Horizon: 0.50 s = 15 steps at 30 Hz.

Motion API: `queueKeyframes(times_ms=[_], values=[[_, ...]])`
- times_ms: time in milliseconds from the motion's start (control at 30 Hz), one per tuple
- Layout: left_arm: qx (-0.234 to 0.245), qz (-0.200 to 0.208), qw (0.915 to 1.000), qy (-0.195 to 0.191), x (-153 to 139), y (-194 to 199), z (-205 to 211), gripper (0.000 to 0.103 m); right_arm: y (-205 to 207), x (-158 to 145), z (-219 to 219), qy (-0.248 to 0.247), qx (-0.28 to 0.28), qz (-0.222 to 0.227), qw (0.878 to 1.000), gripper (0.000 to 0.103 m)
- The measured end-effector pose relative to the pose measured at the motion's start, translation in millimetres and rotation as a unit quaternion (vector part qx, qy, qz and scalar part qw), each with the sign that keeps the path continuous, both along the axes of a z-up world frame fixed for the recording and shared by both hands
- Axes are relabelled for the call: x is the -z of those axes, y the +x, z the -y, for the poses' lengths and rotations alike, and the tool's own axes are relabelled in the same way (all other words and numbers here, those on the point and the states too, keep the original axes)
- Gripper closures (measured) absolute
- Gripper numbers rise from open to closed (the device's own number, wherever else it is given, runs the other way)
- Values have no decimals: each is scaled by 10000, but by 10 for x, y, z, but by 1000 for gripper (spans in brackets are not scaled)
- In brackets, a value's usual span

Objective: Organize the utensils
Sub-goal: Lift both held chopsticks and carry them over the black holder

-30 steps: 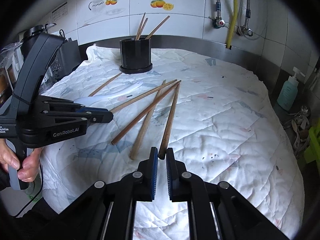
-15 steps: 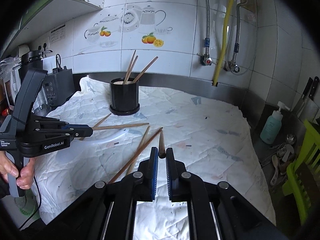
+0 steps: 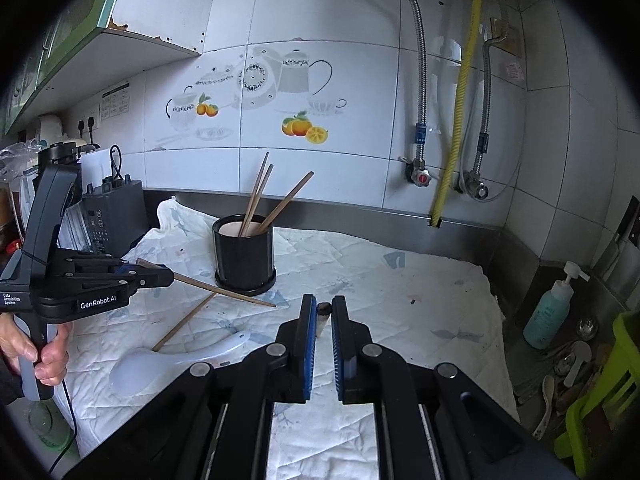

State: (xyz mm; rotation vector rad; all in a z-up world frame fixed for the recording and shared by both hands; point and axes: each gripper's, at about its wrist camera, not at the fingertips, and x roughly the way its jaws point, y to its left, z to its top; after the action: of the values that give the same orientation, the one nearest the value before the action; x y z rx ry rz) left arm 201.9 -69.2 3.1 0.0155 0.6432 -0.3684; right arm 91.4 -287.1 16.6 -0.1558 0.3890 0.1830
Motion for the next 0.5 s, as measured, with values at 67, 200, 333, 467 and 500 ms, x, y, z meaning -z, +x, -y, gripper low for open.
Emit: queueKeyframes(times_ms=[67,200,333,467,500], values=[[-23,10,10000,-32,-75,74,-30,97,43,-37,-7,-26,-33,15,10000,93],[-49,122,9999,23,-233,193,-57,97,161,-135,-27,-33,-124,-10,9999,93],[-54,251,9997,26,-412,267,-96,97,249,-268,-59,-143,-205,42,9997,93],[-78,342,9994,53,-553,337,-143,97,339,-413,-92,-180,-351,44,9992,93],[-86,359,9993,67,-586,353,-153,97,368,-450,-97,-169,-393,17,9991,93]])
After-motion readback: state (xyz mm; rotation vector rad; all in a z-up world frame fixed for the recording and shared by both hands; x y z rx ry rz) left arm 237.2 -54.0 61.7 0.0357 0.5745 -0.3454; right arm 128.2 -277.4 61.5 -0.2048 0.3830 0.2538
